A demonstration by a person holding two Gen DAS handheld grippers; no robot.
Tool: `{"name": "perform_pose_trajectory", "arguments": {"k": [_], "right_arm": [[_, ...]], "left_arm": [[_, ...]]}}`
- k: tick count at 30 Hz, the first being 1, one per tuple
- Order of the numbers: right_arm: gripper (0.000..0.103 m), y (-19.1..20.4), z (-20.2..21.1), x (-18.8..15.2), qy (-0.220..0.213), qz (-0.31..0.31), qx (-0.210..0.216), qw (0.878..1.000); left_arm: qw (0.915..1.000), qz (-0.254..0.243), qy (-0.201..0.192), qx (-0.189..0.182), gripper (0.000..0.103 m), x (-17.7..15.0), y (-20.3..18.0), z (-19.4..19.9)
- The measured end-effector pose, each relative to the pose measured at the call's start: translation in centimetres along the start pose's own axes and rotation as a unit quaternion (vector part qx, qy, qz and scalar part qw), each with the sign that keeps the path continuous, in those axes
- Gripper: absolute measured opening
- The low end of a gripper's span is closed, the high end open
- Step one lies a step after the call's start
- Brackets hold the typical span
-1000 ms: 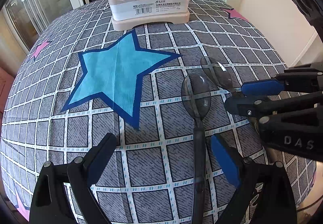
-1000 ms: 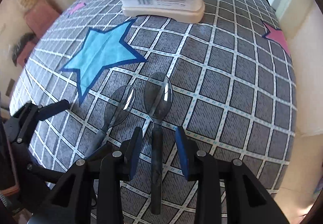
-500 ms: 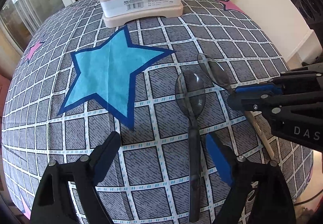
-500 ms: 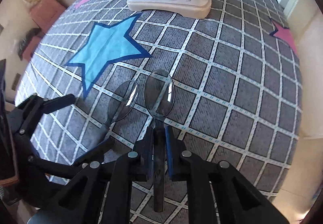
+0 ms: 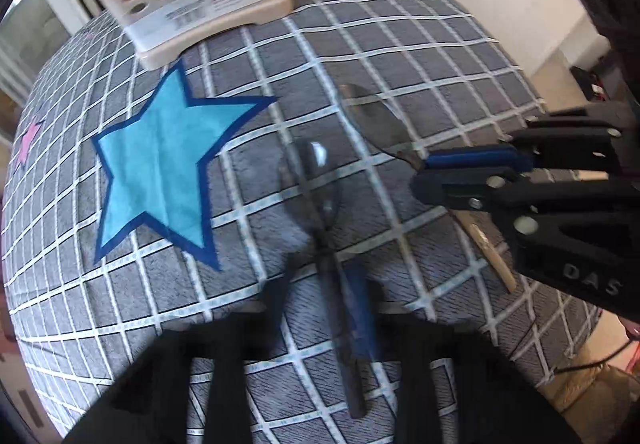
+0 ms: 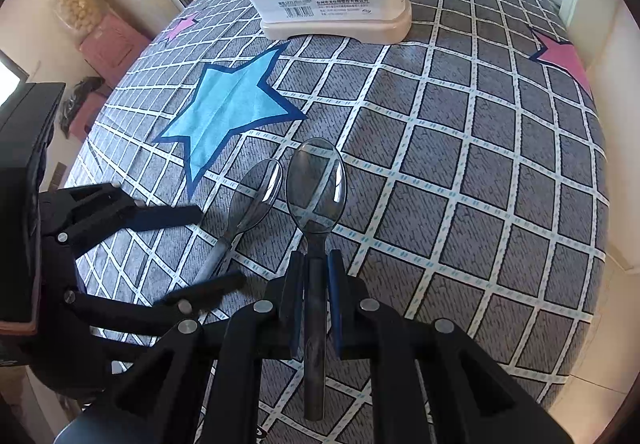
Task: Organize utensils
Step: 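Grasp a black-handled spoon with the right tool while the left tool grasps another spoon, then lift both held spoons and carry them over the beige holder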
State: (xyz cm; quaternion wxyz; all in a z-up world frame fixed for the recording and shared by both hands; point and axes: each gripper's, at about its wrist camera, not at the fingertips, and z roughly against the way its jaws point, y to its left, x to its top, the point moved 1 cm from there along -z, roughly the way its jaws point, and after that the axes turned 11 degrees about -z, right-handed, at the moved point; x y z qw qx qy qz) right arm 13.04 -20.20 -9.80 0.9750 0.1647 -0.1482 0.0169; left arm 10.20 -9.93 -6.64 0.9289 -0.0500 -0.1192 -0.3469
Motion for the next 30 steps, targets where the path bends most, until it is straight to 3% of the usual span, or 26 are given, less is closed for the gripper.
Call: {"name": "perform_pose_trajectory", "arguments": {"k": [4, 12, 17, 30], "right_arm": [[0.012, -0.5, 0.5, -0.2, -0.006, -0.006, 0.004, 1.0], [0.012, -1.2, 1.0, -0.2, -0.025, -0.023, 0.019, 0.999], [0.012, -1.5, 1.2, -0.1, -0.034, -0.034, 0.028, 0.998], [0.013, -1.4, 1.4, 0.0, -0.043, -0.05, 0.052, 0.996]], "left_arm": [[0.9986, 0.034, -0.038, -0.016, 0.042, -0.4, 0.1, 0.4], [0.9891, 0.075, -0.118, 0.048, 0.042, -2.8, 0.5, 2.0], [0.981, 0.084, -0.162, 0.066, 0.042, -3.6, 0.4, 3.2], [0.9659, 0.09, -0.225, 0.092, 0.042, -3.7, 0.7, 4.7]]}}
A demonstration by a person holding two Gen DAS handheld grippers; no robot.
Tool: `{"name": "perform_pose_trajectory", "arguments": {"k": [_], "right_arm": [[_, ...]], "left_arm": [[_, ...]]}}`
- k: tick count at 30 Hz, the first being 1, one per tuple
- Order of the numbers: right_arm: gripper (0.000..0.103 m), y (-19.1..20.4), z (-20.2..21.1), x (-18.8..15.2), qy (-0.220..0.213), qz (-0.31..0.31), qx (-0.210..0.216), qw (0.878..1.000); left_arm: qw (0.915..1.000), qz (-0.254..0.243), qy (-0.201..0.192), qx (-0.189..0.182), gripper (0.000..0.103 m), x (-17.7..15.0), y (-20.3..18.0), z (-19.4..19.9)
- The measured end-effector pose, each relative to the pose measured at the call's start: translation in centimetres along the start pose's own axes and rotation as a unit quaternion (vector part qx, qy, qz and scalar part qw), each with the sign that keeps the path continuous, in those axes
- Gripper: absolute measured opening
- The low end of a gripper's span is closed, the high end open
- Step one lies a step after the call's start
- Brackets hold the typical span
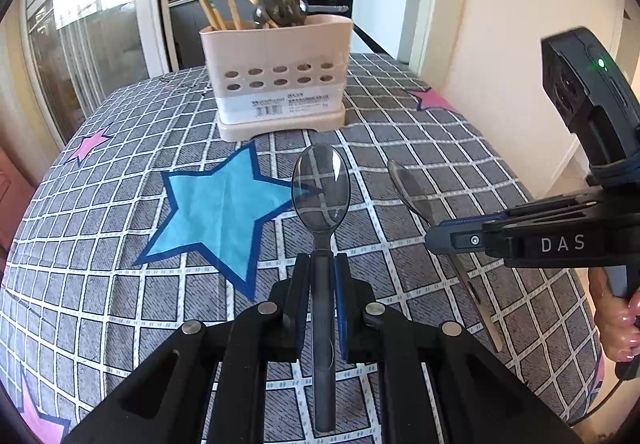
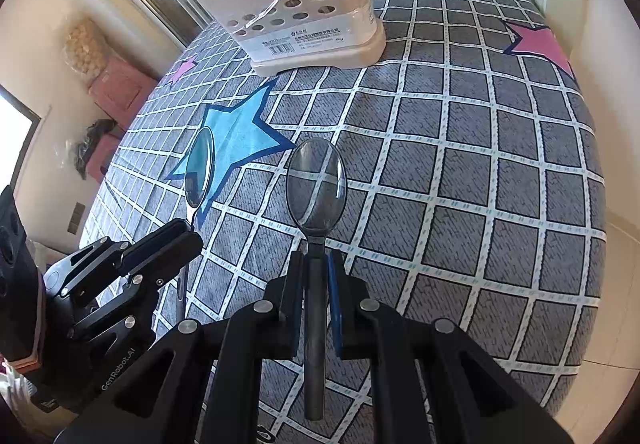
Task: Organize utensils
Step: 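Lift both held spoons and carry them over the beige holder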
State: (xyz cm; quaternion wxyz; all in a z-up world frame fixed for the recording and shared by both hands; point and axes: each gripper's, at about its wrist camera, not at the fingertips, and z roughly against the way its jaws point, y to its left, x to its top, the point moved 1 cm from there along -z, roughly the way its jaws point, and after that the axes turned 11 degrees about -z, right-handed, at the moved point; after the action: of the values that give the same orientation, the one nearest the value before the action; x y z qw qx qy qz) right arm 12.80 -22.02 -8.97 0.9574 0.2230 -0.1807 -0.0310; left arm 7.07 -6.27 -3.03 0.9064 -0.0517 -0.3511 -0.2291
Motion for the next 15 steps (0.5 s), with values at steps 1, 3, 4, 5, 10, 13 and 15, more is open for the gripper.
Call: {"name": "perform_pose_trajectory", "arguments": {"k": [1, 3, 4, 5, 10, 13, 15], "right_arm": [[0.012, 0.1, 0.1, 0.1, -0.003, 0.0, 0.004, 1.0], [0.013, 0.2, 0.3, 0.2, -0.008, 0.001, 0.01, 1.0], [0.013, 0.4, 0.5, 0.4, -0.011, 0.002, 0.014, 1.0], [0.013, 0.4, 0.6, 0.5, -0.014, 0.004, 0.017, 1.0], [0.013, 1.0, 1.4, 1.2, -0.032, 0.008, 0.033, 0.999], [0.013, 1.3, 2.0, 1.6, -0.053, 0.007, 0.045, 0.998], [0.013, 1.6, 2.6, 1.9, -0.074, 0.009, 0.048, 0.996]], "left_arm": [[1.0, 0.005, -0.003, 0.0, 0.042, 0.0, 0.2, 0.1], [0.9998, 0.015, -0.01, 0.0, 0.042, 0.0, 0.8, 0.5], [0.9997, 0.019, -0.012, 0.0, 0.042, 0.0, 1.1, 0.6], [0.9996, 0.022, -0.015, 0.0, 0.042, 0.0, 1.3, 0.7], [0.9986, 0.036, -0.037, 0.011, 0.042, 0.8, 2.7, 1.4], [0.9972, 0.044, -0.057, 0.022, 0.042, 1.4, 3.4, 2.0], [0.9959, 0.048, -0.071, 0.029, 0.042, 2.0, 3.9, 2.5]]}}
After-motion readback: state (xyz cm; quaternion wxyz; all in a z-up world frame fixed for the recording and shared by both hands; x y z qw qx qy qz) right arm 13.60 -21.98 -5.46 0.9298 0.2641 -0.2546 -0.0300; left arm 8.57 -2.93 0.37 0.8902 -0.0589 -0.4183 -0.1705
